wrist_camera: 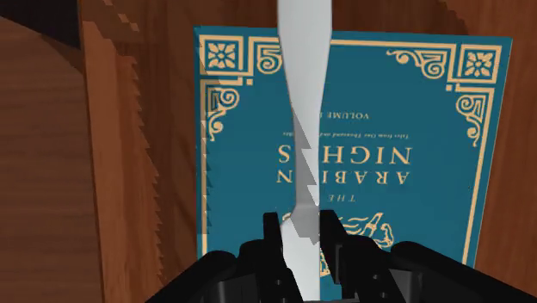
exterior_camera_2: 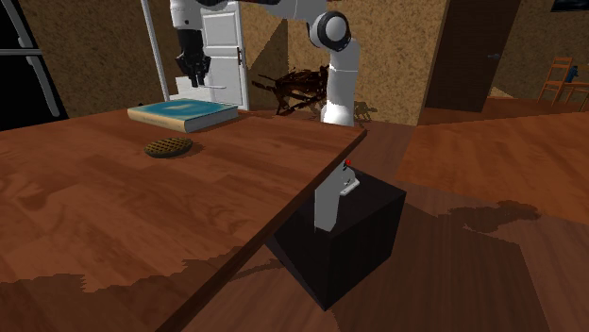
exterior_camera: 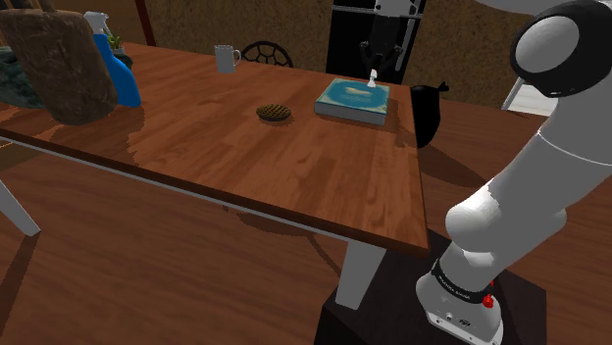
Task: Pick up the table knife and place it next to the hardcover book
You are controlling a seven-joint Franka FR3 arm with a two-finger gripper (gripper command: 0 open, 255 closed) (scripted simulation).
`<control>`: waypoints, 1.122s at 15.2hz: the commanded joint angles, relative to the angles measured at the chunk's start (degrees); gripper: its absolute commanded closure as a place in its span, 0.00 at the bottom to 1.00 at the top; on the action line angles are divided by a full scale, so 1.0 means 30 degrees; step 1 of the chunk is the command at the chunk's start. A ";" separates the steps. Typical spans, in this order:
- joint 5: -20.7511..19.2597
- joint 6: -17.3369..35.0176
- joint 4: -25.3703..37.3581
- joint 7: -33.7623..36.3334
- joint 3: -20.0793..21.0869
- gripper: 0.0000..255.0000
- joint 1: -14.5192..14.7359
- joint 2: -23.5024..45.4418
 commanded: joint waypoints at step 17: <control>0.0183 -0.3964 1.4334 -0.6385 -0.2726 1.00 -0.3828 1.0459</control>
